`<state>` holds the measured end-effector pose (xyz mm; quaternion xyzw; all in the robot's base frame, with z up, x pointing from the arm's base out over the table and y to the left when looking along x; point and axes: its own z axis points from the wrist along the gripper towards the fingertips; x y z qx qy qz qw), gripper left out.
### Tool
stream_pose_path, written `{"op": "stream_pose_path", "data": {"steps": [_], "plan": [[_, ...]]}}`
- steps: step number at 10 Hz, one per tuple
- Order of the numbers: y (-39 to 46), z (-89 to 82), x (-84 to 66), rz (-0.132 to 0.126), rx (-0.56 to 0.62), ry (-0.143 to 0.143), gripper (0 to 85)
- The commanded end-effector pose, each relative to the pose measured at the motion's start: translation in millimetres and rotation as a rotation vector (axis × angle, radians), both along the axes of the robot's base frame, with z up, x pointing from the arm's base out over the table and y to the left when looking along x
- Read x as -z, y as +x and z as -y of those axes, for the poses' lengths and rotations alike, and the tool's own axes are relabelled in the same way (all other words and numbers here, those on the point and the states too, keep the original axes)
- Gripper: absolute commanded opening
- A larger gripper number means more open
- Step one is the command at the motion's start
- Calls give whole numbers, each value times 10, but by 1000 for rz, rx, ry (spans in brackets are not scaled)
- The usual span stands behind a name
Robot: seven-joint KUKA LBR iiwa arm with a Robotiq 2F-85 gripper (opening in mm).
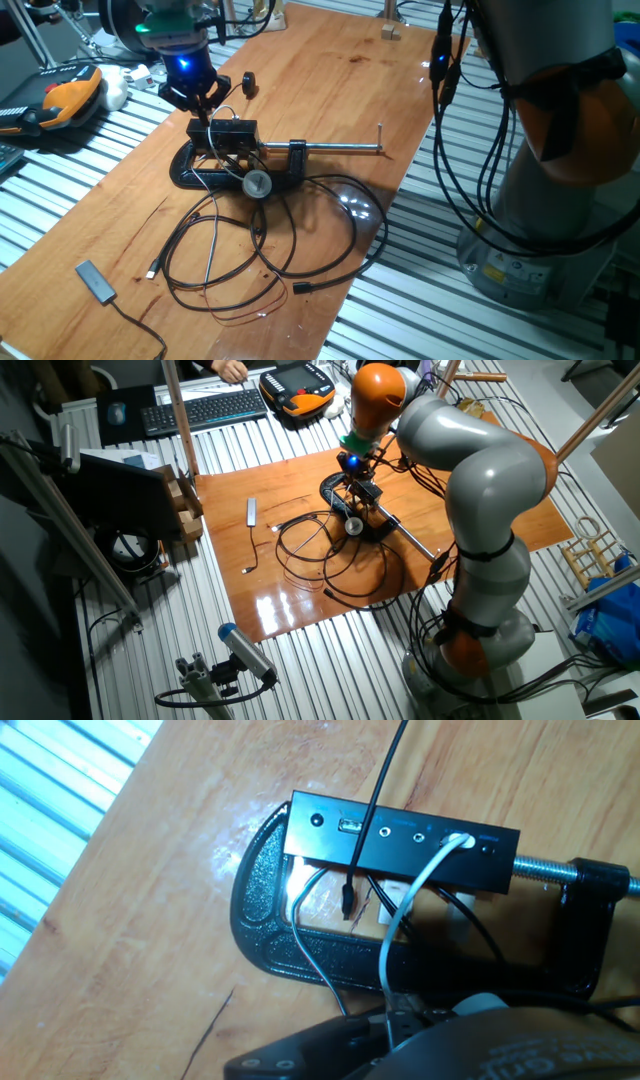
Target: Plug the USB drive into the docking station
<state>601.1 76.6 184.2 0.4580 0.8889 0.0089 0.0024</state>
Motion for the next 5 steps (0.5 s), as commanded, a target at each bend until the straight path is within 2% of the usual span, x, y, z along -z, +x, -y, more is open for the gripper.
{"op": "stream_pose_path", "data": {"steps": [1, 3, 5], "plan": [[1, 1, -1, 0, -13, 0, 0], [1, 1, -1, 7, -28, 21, 0], [1, 1, -1, 11, 4, 25, 0]]}}
